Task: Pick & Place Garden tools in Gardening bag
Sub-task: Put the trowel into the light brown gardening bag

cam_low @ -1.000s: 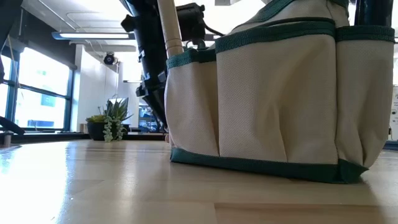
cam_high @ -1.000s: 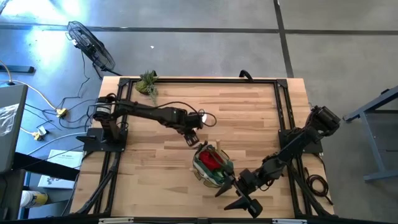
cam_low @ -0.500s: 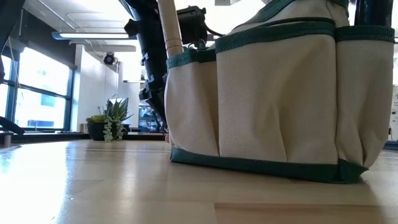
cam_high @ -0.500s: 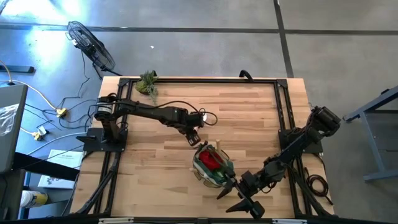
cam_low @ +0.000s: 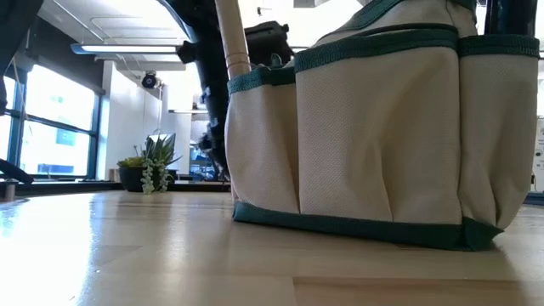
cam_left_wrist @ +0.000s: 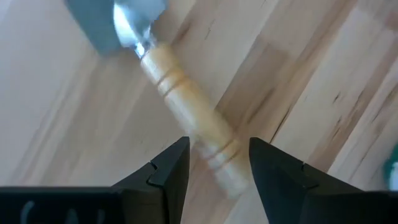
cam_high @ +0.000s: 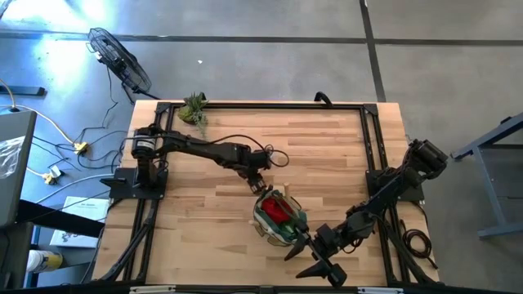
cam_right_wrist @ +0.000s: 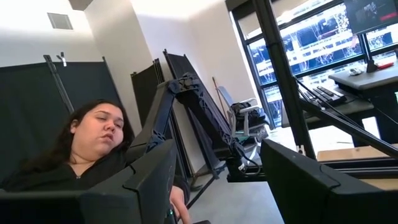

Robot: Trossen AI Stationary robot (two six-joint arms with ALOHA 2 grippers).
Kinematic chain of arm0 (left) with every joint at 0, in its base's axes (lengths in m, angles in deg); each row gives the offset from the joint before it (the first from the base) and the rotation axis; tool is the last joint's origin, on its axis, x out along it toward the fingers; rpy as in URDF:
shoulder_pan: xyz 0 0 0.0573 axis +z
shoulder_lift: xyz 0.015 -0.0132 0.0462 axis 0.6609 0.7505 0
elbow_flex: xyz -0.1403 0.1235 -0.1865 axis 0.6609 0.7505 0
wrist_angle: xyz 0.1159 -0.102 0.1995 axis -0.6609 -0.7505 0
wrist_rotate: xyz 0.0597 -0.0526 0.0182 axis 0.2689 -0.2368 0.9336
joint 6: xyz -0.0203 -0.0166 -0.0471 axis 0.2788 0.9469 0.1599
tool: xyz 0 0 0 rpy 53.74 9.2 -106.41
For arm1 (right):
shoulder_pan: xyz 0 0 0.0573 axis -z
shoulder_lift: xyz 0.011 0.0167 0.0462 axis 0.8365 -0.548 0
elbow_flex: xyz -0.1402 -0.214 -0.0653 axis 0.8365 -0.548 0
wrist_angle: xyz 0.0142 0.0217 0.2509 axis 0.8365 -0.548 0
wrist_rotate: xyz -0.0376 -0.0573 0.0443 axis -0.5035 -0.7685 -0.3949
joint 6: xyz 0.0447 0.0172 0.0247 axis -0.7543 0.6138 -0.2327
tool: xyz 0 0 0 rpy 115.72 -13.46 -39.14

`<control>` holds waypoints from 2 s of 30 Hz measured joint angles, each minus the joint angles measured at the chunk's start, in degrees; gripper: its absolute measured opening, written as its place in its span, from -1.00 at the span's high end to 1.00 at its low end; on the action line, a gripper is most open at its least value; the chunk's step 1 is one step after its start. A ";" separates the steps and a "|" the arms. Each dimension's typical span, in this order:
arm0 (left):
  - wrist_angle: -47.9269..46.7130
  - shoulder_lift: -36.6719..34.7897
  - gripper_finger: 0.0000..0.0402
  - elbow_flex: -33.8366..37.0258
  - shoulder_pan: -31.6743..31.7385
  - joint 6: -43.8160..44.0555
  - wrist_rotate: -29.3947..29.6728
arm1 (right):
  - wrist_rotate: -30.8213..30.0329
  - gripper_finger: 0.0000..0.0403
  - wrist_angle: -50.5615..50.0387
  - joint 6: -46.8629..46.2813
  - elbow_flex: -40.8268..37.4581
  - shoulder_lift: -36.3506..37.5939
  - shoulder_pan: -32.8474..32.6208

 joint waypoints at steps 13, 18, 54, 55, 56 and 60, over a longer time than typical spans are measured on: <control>0.27 1.73 0.21 0.16 0.04 -1.08 0.89 | -1.46 -0.12 -0.77 -1.84 0.00 0.00 0.00; 2.58 3.82 0.21 0.02 0.45 -2.03 0.61 | -1.47 -0.12 -0.77 -1.88 0.00 0.00 0.00; -5.90 -5.44 0.69 0.28 2.58 -13.01 13.19 | -9.54 -0.12 -3.79 -0.26 0.02 -0.02 -5.21; -7.00 -6.61 0.69 0.28 2.58 -12.61 13.90 | -9.54 -0.12 -3.80 -0.07 0.02 -0.02 -5.35; -8.04 -7.86 0.69 0.28 2.58 -12.04 14.55 | -9.55 -0.12 -3.79 0.04 0.02 -0.02 -5.56; -11.75 -11.83 0.69 0.24 1.31 -11.24 17.65 | -11.25 -0.12 -4.04 0.10 0.02 -0.02 -6.37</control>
